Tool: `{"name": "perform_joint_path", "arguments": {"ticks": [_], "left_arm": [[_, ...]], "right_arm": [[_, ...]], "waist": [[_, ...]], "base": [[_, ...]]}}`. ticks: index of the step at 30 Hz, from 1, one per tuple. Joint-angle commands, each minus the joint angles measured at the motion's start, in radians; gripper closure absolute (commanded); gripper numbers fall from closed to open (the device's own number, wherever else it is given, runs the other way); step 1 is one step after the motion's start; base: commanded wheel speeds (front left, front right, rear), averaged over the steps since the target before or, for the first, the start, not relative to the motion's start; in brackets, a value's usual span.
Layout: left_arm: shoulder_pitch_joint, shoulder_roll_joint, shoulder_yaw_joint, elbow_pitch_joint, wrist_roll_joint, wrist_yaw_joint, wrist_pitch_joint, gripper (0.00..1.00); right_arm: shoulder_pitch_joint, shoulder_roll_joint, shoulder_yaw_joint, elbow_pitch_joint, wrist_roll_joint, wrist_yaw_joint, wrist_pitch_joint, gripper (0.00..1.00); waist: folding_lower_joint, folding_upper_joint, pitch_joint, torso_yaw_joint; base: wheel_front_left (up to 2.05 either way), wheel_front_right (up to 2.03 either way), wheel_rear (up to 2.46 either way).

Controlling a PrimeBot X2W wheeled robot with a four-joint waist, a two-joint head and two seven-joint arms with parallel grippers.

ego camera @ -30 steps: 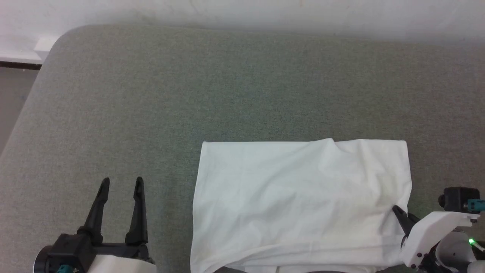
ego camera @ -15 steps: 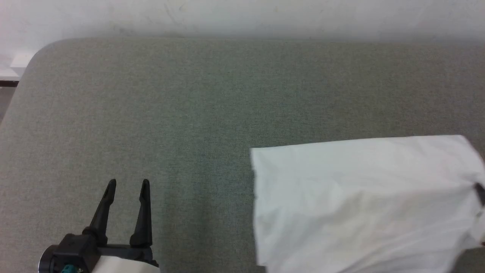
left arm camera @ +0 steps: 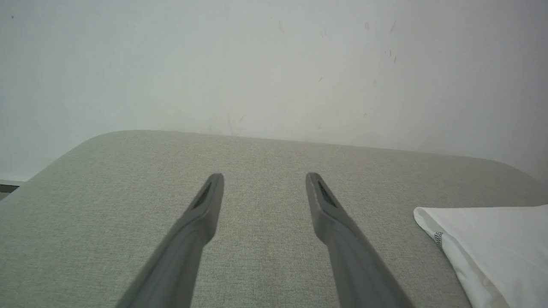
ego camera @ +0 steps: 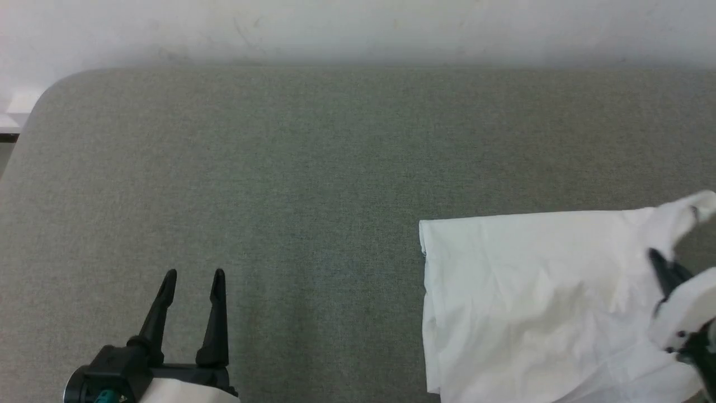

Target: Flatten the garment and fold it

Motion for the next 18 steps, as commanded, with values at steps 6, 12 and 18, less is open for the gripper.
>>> {"name": "perform_joint_path", "arguments": {"ticks": [6,12,18], "left_arm": [[-0.001,-0.011,-0.008,0.007,-0.009,-0.003,-0.003,0.00],[-0.009,-0.017,-0.012,0.015,-0.015,-0.008,-0.005,0.00],[-0.022,-0.024,-0.018,0.023,-0.019,-0.014,-0.007,0.00]], "right_arm": [[0.063,0.056,0.165,-0.190,0.069,-0.001,0.107,1.00],[0.087,0.079,0.296,-0.289,0.094,-0.001,0.178,1.00],[0.082,0.090,0.403,-0.282,0.096,-0.001,0.191,1.00]], "waist": [[0.0000,-0.0001,-0.008,-0.005],[0.0000,-0.0001,0.000,0.007],[0.0000,-0.0001,0.012,0.026]], "base": [[0.00,0.00,0.00],[0.00,0.00,0.00],[0.00,0.00,0.00]]}}
